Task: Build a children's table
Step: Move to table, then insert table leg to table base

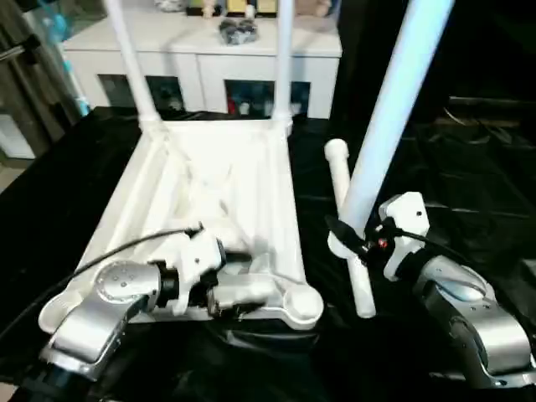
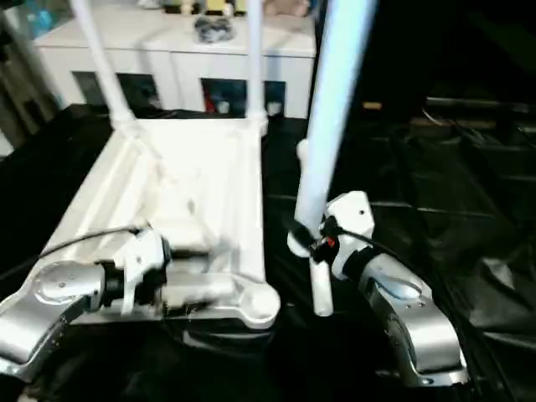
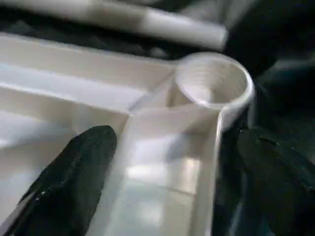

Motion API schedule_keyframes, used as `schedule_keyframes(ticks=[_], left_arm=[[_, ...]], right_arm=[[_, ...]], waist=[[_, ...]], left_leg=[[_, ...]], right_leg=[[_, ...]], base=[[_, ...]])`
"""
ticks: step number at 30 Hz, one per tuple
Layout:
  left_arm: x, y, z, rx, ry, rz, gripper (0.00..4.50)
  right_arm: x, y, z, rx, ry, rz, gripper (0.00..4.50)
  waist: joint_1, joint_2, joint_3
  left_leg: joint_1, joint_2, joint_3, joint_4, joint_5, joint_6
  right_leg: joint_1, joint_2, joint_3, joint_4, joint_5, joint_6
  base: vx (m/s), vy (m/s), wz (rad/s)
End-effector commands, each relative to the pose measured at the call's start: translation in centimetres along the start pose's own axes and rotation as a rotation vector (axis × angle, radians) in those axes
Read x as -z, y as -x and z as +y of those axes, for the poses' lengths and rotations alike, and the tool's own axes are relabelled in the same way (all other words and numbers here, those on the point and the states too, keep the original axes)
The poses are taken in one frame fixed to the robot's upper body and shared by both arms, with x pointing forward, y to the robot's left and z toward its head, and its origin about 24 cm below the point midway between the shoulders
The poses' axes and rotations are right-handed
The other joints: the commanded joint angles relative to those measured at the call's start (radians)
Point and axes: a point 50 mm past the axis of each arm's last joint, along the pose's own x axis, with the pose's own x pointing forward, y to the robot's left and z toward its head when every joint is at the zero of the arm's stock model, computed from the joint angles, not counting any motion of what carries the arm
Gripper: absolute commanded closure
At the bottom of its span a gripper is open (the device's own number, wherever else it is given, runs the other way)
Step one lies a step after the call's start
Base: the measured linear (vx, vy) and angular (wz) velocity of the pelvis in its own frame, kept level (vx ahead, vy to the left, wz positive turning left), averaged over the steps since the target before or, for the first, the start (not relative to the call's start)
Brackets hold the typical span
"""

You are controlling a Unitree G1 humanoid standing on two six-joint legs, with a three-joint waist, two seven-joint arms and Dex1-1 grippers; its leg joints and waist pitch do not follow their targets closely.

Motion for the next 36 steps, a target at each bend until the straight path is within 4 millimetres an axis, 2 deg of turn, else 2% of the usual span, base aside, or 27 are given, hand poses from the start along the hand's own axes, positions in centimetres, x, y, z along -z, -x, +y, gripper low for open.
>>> schedule_keyframes(ticks=[1, 2, 3, 5, 8, 11, 12, 13, 14, 16, 18, 19, 21, 24, 25, 26, 31, 33, 34, 35, 36], left_arm=[[1.2, -0.3, 0.3, 0.041, 0.015, 0.073, 0.51], [1.3, -0.3, 0.3, 0.042, 0.016, 0.074, 0.65], [2.4, -0.9, 0.5, 0.068, 0.054, 0.105, 0.65], [3.5, -1.9, 0.6, 0.083, 0.091, 0.135, 0.83], [4.7, -3.0, 0.5, 0.102, 0.133, 0.158, 1.11], [5.3, -3.7, 0.1, 0.126, 0.149, 0.158, 1.28], [5.4, -3.8, -0.1, 0.133, 0.151, 0.153, 1.37], [5.6, -3.8, -0.2, 0.14, 0.154, 0.149, 1.46], [5.8, -3.8, -0.3, 0.146, 0.157, 0.146, 1.53], [6.9, -3.3, -0.7, 0.153, 0.164, 0.151, 1.57], [7.9, -2.8, -0.8, 0.151, 0.162, 0.16, 1.78], [8.2, -2.6, -0.8, 0.147, 0.158, 0.164, 1.88], [8.7, -2.1, -0.6, 0.12, 0.127, 0.167, 1.93], [9.0, -1.3, -0.4, 0.083, 0.107, 0.154, 2.25], [9.0, -0.9, -0.3, 0.073, 0.102, 0.139, 2.25], [9.0, -0.2, -0.2, 0.057, 0.082, 0.128, 2.25], [8.8, 2.3, -0.5, 0.127, 0.115, 0.085, 2.25], [8.8, 2.6, -0.7, 0.138, 0.114, 0.087, 1.98], [8.8, 3.1, -1.0, 0.162, 0.117, 0.09, 1.9], [8.8, 3.4, -1.3, 0.177, 0.117, 0.091, 1.9], [8.7, 3.6, -1.6, 0.187, 0.119, 0.083, 1.87]], right_arm=[[-0.7, -0.1, 0.1, -0.005, 0.022, -0.023, 2.6], [-0.7, -0.1, 0.1, -0.005, 0.022, -0.023, 2.6], [-0.6, 0.0, 0.1, 0.0, 0.016, -0.021, 2.6], [-0.5, 0.1, 0.1, 0.002, 0.016, -0.018, 2.6], [-0.4, 0.2, 0.1, 0.007, 0.017, -0.015, 2.6], [-0.4, 0.3, 0.0, 0.036, 0.02, -0.018, 2.6], [-0.4, 0.3, 0.0, 0.043, 0.017, -0.019, 2.6], [-0.4, 0.3, -0.1, 0.045, 0.014, -0.019, 2.6], [-0.4, 0.4, -0.1, 0.046, 0.013, -0.019, 2.6], [-0.5, 0.4, -0.1, 0.052, 0.017, -0.022, 2.6], [-0.5, 0.4, -0.2, 0.056, 0.018, -0.023, 2.6], [-0.5, 0.4, -0.2, 0.058, 0.019, -0.023, 2.6], [-0.5, 0.4, -0.3, 0.065, 0.022, -0.023, 2.6], [-0.5, 0.4, -0.5, 0.069, 0.024, -0.023, 2.6], [-0.6, 0.5, -0.5, 0.071, 0.025, -0.023, 2.6], [-0.6, 0.5, -0.6, 0.073, 0.026, -0.022, 2.6], [-0.5, 0.6, -0.5, 0.062, 0.028, -0.013, 2.6], [-0.5, 0.6, -0.4, 0.061, 0.029, -0.012, 2.6], [-0.5, 0.6, -0.5, 0.061, 0.029, -0.01, 2.6], [-0.5, 0.6, -0.5, 0.061, 0.029, -0.009, 2.6], [-0.5, 0.7, -0.5, 0.061, 0.029, -0.008, 2.6]], waist=[[0.005, -0.001, -0.048], [0.006, -0.002, -0.051], [0.008, 0.01, -0.052], [0.01, 0.007, -0.05], [0.017, 0.008, -0.047], [0.022, 0.009, -0.038], [0.022, 0.008, -0.038], [0.02, 0.006, -0.036], [0.02, 0.008, -0.037], [0.017, 0.007, -0.037], [0.014, 0.002, -0.04], [0.014, 0.001, -0.042], [0.013, 0.0, -0.045], [0.012, -0.001, -0.046], [0.01, -0.006, -0.046], [0.009, -0.011, -0.046], [-0.01, -0.009, -0.048], [-0.017, -0.01, -0.048], [-0.02, -0.009, -0.05], [-0.026, -0.009, -0.053], [-0.028, -0.008, -0.054]], left_leg=[[-0.009, 0.068, -0.026, -0.097, -0.138, 0.014], [-0.007, 0.067, -0.023, -0.094, -0.116, 0.021], [-0.011, 0.069, -0.026, -0.094, -0.103, 0.022], [-0.009, 0.069, -0.022, -0.094, -0.103, 0.032], [-0.004, 0.072, -0.021, -0.098, -0.16, 0.025], [0.016, 0.075, -0.021, -0.104, -0.29, -0.003], [0.017, 0.074, -0.021, -0.105, -0.297, -0.006], [0.013, 0.074, -0.024, -0.11, -0.318, -0.01], [0.012, 0.075, -0.026, -0.112, -0.319, -0.011], [0.001, 0.076, -0.034, -0.119, -0.319, -0.012], [-0.003, 0.075, -0.035, -0.12, -0.306, -0.009], [-0.001, 0.075, -0.033, -0.119, -0.301, -0.006], [-0.005, 0.078, -0.034, -0.121, -0.281, -0.004], [-0.007, 0.077, -0.031, -0.121, -0.263, 0.001], [-0.006, 0.079, -0.03, -0.122, -0.266, 0.002], [-0.009, 0.078, -0.031, -0.122, -0.259, 0.006], [-0.027, 0.077, -0.039, -0.13, -0.231, 0.004], [-0.027, 0.079, -0.04, -0.13, -0.224, 0.006], [-0.025, 0.081, -0.039, -0.129, -0.216, 0.005], [-0.031, 0.081, -0.039, -0.126, -0.187, 0.009], [-0.034, 0.079, -0.038, -0.125, -0.168, 0.012]], right_leg=[[0.035, -0.077, 0.048, -0.078, -0.26, -0.2], [0.037, -0.077, 0.048, -0.074, -0.231, -0.214], [0.041, -0.08, 0.048, -0.07, -0.211, -0.223], [0.038, -0.076, 0.045, -0.073, -0.2, -0.235], [0.037, -0.079, 0.047, -0.082, -0.286, -0.227], [0.017, -0.081, 0.052, -0.104, -0.508, -0.169], [0.017, -0.082, 0.053, -0.106, -0.522, -0.16], [0.018, -0.082, 0.052, -0.108, -0.563, -0.138], [0.02, -0.084, 0.051, -0.108, -0.578, -0.127], [0.021, -0.087, 0.05, -0.113, -0.618, -0.087], [0.021, -0.088, 0.051, -0.116, -0.609, -0.076], [0.019, -0.088, 0.054, -0.115, -0.602, -0.074], [0.023, -0.089, 0.055, -0.109, -0.571, -0.08], [0.024, -0.089, 0.056, -0.112, -0.566, -0.077], [0.022, -0.089, 0.056, -0.112, -0.572, -0.077], [0.024, -0.091, 0.056, -0.113, -0.584, -0.073], [0.034, -0.093, 0.052, -0.107, -0.575, -0.067], [0.032, -0.09, 0.052, -0.104, -0.528, -0.08], [0.033, -0.091, 0.053, -0.097, -0.477, -0.1], [0.041, -0.09, 0.053, -0.089, -0.405, -0.123], [0.043, -0.088, 0.051, -0.086, -0.365, -0.133]], base=[[0.0, 0.0, 0.0], [0.0, 0.0, 0.0], [0.0, 0.0, 0.0], [0.0, 0.0, 0.0], [0.0, 0.0, 0.0], [0.0, 0.0, 0.0], [0.0, 0.0, 0.0], [0.0, 0.0, 0.0], [0.0, 0.0, 0.0], [0.0, 0.0, 0.0], [0.0, 0.0, 0.0], [0.0, 0.0, 0.0], [0.0, 0.0, 0.0], [0.0, 0.0, 0.0], [0.0, 0.0, 0.0], [0.0, 0.0, 0.0], [0.0, 0.0, 0.0], [0.0, 0.0, 0.0], [0.0, 0.0, 0.0], [0.0, 0.0, 0.0], [0.054, 0.004, -0.1]])
